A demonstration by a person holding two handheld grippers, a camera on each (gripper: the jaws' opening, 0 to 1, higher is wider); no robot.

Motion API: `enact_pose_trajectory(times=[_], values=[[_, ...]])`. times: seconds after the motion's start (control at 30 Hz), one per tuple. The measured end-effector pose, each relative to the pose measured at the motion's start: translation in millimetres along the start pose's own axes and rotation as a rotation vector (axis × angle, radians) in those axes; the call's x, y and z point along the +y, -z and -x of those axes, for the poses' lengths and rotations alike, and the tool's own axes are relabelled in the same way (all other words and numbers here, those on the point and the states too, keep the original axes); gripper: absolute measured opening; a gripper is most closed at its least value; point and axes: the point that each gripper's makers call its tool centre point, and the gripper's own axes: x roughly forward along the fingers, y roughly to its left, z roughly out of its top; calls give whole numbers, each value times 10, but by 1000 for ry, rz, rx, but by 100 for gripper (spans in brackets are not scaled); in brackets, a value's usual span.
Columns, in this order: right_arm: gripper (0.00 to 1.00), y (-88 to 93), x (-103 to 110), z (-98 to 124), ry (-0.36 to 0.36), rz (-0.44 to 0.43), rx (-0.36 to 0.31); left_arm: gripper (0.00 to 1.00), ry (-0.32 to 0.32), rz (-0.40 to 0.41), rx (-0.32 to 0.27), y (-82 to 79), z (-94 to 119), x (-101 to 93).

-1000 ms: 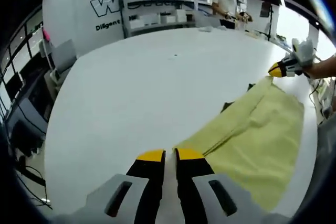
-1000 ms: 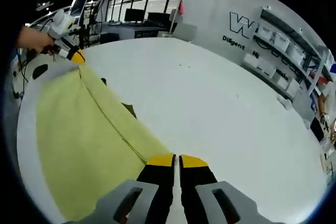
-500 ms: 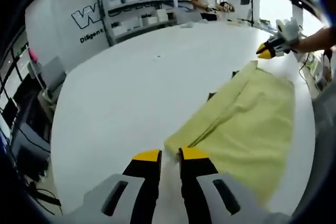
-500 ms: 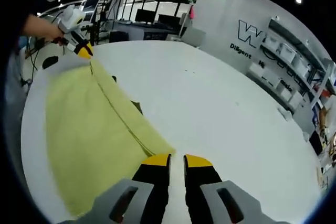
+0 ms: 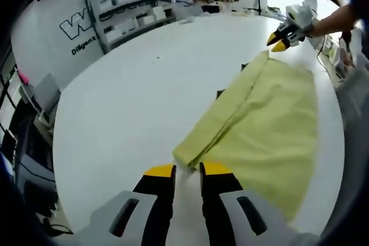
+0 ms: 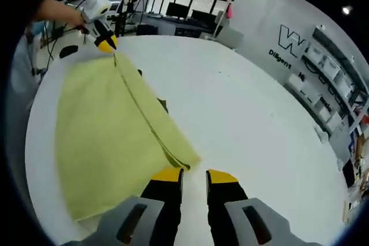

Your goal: Fold the garment on the visible template until the final outline fits inside the template.

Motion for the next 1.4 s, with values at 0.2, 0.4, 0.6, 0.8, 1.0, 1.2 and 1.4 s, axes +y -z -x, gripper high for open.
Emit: enact_pose_trajectory(times=[0.2, 0.4, 0.6, 0.8, 1.0, 1.2, 1.4], values=[[11, -20, 40, -74, -27, 100, 18, 20, 7, -46, 5, -28, -54, 0], [9, 15, 83, -140, -57, 193, 48, 19, 29, -87, 29, -26, -149, -33], [4, 33, 54, -170, -55, 231, 60, 14, 39, -105, 45, 9, -185, -50], [0, 42, 36, -175, -49, 243, 70, 7, 37, -110, 42, 16, -185, -22], [0, -13, -55, -141, -17, 205, 47, 7, 32, -123, 30, -13, -166, 11], [0, -76, -142, -115, 13, 172, 25, 7, 7, -110, 4, -137, -115, 130], [0, -135, -246, -132, 39, 118, 0, 7, -16, -64, -24, -269, -106, 275]])
